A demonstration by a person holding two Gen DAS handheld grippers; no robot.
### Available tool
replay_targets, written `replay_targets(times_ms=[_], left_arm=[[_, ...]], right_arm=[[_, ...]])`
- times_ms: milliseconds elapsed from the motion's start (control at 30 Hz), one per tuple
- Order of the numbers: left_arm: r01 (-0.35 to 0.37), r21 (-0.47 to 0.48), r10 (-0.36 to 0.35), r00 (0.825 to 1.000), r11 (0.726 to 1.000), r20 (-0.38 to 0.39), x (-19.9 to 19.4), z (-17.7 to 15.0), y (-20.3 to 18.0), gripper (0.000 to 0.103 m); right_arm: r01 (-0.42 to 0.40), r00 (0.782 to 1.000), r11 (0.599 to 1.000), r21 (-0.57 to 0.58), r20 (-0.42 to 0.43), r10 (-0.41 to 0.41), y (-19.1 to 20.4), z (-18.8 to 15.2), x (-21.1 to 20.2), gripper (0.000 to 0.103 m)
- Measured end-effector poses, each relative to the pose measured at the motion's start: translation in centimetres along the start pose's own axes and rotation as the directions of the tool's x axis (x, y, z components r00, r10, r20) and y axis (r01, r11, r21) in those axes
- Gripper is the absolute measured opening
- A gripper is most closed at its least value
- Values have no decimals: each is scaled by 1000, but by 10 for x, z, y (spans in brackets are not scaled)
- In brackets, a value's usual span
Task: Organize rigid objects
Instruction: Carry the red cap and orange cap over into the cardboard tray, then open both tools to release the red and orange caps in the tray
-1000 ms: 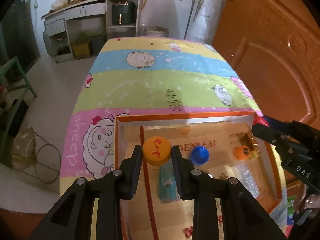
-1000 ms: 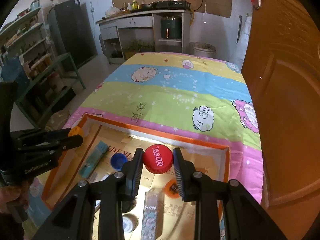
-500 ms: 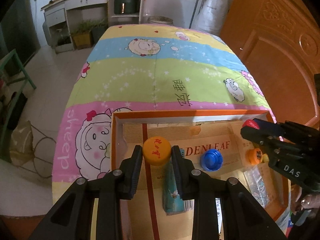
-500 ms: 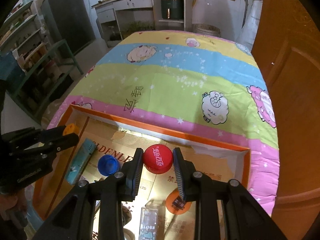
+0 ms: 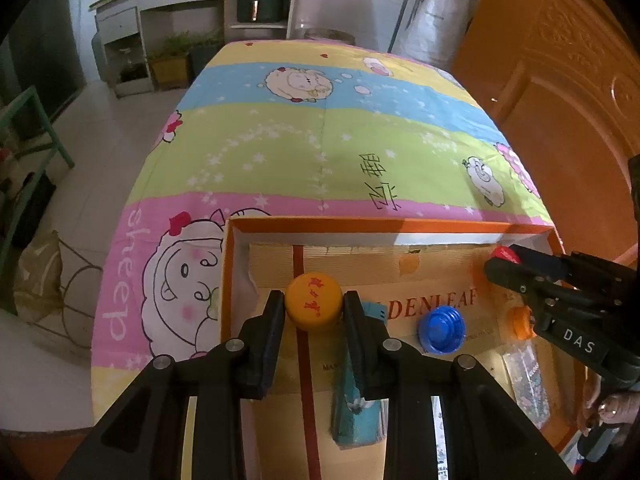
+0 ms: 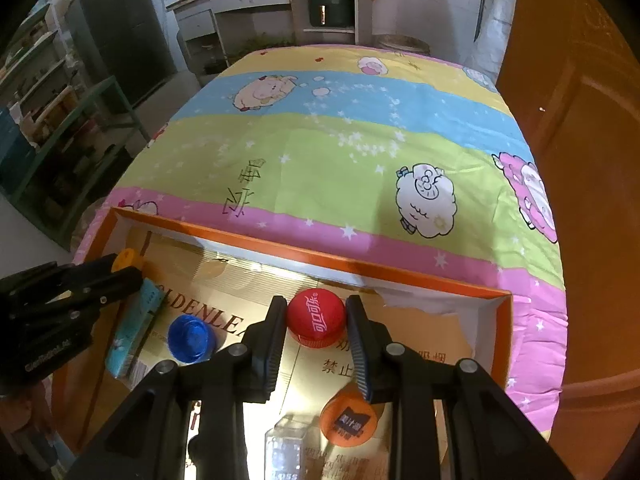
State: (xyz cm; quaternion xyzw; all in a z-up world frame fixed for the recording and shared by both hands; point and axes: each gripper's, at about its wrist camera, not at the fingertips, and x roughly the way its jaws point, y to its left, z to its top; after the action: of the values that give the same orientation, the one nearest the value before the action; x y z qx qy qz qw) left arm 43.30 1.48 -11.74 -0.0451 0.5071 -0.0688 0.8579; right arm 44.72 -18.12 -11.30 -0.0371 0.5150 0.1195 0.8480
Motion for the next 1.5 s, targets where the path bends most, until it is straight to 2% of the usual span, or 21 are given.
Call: replay_targets(times_ms=[200,467,533,633,700,1067,1500], left_arm=[[5,2,-5,1000,1000,8,5,0,0,32],[11,20,-12,999,1000,32,6,-1,-6,47],[13,21,-14,999,1000,36,5,-1,-7,50],[17,20,-18,999,1000,43,5,-2,-8,52],[15,22,-16,999,1000,46,4,-3,-8,52],[17,24,-18,998,1000,65,-2,-4,-9,53],[-8,46,3,992,999,125,-29,-16,-18,53]], right_arm=[[10,1000,1000,8,-13,-10,-1,-1,8,31],[43,999,999,-12,-8,-43,3,-2,9,31],[46,999,999,-13,-7,-46,4,-3,8,33],[49,999,999,-13,-3,-49,4,-3,8,46],[56,998,998,-9,1,-56,3,-4,7,48],[39,999,999,10,15,-39,0,-6,-2,48],[64,994,997,41,90,-68,2,-22,-37,48]])
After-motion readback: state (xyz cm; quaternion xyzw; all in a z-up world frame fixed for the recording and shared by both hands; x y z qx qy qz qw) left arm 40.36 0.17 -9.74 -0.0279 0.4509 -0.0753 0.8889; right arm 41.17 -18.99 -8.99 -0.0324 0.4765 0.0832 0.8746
